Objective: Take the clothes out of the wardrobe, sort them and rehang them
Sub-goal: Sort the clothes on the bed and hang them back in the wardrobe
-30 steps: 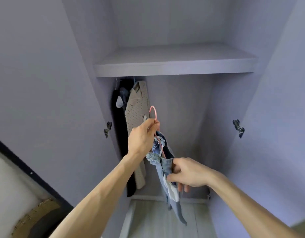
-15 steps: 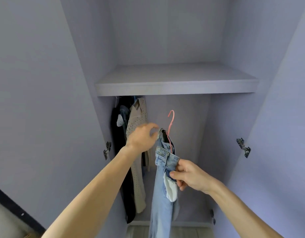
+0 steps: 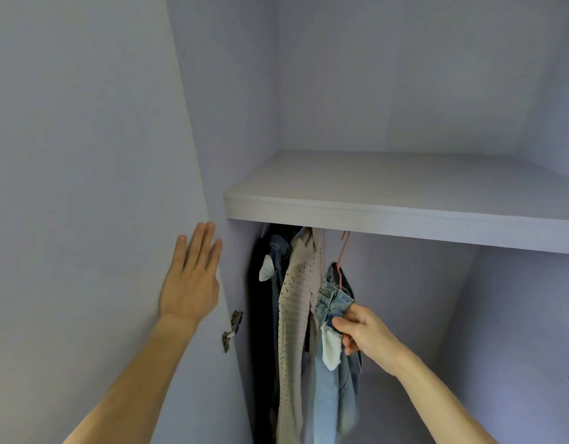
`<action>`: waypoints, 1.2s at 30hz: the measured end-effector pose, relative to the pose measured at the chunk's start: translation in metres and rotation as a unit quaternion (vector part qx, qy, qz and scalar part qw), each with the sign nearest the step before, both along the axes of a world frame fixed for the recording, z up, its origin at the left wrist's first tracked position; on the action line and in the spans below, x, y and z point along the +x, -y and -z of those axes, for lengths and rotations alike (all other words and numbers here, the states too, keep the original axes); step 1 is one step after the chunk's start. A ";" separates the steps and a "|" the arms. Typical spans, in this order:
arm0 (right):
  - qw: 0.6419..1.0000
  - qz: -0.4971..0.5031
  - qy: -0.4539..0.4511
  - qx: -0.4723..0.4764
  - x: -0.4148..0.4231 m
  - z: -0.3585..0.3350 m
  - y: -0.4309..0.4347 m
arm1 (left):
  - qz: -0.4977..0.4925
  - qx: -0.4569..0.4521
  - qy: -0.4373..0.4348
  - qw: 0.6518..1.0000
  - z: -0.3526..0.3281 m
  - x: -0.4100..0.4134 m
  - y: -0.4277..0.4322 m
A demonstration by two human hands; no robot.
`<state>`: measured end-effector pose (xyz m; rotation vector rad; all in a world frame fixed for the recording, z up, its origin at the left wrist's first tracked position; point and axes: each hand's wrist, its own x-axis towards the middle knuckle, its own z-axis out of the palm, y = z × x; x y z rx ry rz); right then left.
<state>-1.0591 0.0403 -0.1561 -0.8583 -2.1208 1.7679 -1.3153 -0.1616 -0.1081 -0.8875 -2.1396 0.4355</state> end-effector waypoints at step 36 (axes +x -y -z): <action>0.953 -0.049 0.077 0.288 -0.263 0.070 -0.093 | -0.035 0.009 -0.165 0.986 0.015 -0.019 -0.013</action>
